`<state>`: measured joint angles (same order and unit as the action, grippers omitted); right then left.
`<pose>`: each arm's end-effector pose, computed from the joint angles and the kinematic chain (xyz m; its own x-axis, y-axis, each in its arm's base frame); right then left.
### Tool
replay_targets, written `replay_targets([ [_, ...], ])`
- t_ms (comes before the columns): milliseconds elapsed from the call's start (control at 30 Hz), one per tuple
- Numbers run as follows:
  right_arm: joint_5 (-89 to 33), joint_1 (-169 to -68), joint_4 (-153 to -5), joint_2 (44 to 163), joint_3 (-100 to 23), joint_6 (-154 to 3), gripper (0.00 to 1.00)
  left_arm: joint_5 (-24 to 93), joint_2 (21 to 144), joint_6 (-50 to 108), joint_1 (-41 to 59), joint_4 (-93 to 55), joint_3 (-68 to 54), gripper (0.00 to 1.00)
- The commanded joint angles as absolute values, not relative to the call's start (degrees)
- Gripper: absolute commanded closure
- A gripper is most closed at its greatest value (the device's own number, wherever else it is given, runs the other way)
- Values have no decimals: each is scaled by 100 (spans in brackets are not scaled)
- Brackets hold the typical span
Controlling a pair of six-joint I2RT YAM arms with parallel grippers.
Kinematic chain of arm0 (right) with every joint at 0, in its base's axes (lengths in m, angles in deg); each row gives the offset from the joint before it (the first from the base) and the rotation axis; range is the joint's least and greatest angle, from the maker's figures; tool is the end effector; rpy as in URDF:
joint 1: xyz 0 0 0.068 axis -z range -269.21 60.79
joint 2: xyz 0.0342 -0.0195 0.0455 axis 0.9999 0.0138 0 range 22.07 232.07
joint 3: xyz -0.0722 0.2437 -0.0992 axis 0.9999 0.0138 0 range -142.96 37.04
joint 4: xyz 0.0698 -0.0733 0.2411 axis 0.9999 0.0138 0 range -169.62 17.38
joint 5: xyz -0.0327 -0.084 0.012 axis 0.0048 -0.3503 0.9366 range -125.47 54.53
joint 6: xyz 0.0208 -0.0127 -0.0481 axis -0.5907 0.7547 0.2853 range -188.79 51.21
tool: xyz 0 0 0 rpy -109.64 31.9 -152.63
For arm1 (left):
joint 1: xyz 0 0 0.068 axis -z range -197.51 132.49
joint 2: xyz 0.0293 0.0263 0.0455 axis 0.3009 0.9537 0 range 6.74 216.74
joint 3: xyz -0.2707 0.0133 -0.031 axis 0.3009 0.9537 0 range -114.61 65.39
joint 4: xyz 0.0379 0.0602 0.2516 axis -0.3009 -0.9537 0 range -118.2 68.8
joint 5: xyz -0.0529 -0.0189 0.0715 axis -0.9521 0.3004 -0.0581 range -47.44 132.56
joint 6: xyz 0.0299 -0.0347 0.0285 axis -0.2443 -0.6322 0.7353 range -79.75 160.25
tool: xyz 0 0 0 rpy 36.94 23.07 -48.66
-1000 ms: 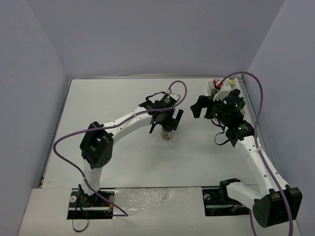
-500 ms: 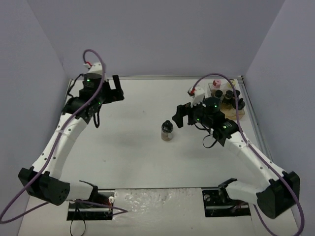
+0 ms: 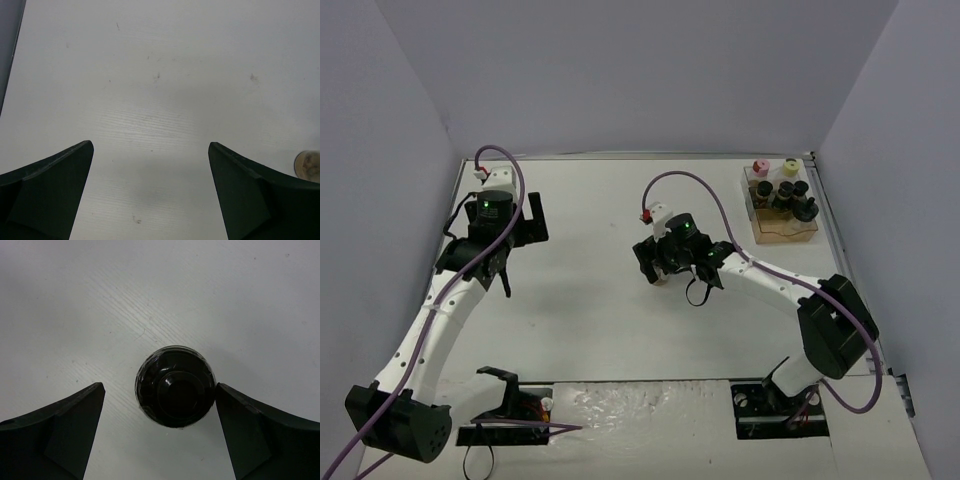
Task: Organize the condiment bottles
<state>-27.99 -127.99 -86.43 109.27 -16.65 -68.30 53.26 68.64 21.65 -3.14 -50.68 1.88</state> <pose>0.2639 0.2179 0.2429 -0.3442 -0.2873 -0.8938 -0.7146 0.6977 0.0509 0.2295 -0.0520 0.3623 -0.4562 -0.2066 -0.8656 -0.0639 0.9778 -0.1996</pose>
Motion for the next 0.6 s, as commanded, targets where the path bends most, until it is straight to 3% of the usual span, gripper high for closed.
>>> replay_targets([
  [0,-3054,-12849,-9208,11170,-1887,-6809,21,5372,6888,2303,-371,-4677,-53,3],
  [133,-3256,-12854,-9322,11190,-1743,-6844,43,5416,6853,2302,-394,-4673,-32,3],
  [267,-3514,-12827,-9358,11129,-1704,-6841,78,5375,6877,2295,-398,-4686,-44,3],
  [367,-3807,-12645,-9381,10912,-1631,-6889,95,5363,6888,2293,-398,-4686,-35,3],
  [433,-3991,-12441,-9348,10663,-1586,-7065,100,5363,6889,2293,-398,-4677,-27,3],
  [567,-4322,-11635,-9029,9927,-1581,-7329,100,5319,6916,2284,-398,-4678,-35,3],
])
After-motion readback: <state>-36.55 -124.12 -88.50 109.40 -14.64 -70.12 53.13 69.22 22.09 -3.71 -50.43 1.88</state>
